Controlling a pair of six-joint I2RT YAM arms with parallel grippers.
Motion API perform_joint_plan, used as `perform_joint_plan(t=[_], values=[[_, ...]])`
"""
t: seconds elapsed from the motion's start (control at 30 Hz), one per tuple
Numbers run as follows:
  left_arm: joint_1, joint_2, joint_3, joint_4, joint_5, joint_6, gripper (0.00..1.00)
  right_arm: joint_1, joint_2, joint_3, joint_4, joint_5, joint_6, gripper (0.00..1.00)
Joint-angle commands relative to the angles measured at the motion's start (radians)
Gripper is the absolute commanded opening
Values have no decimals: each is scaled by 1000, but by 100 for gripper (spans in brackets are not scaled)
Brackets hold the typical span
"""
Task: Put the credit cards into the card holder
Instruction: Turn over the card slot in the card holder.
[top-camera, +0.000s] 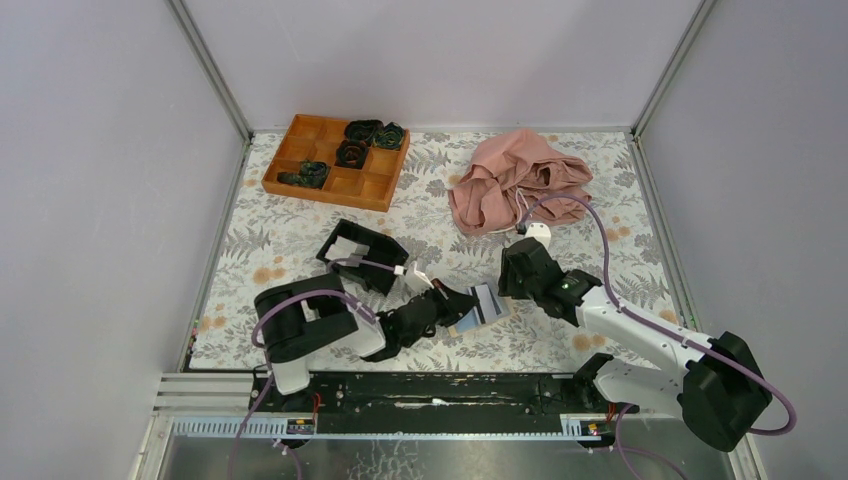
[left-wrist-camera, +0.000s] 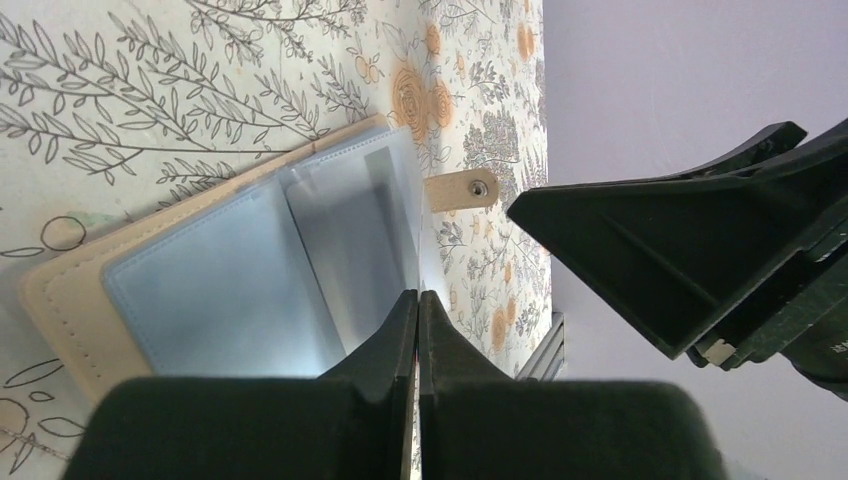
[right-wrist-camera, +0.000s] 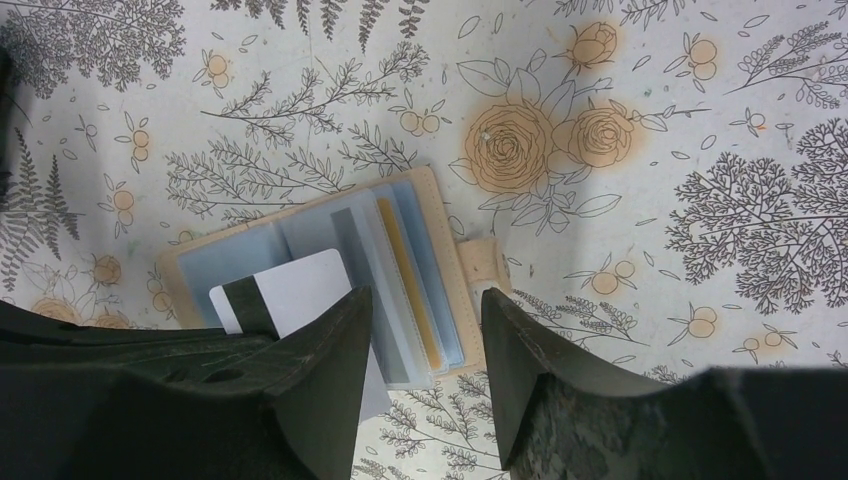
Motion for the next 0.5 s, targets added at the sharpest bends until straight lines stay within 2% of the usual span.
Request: perform_joint_plan(t=[0.0,0.1,0.3,0.47], values=[[9,-85,12,-48,-1,78,0,-4,-8,39,21,-24,-21,51],[9,-152,0,-83,-19,109,0,-3,-4,35,44,-50,-21,46],[9,-248,-59,-111,-61,134,0,11,33,41,78,-85,-19,24],[9,-266,-129,-87,-84,115,0,12,94,38,115,-117,-6,10]])
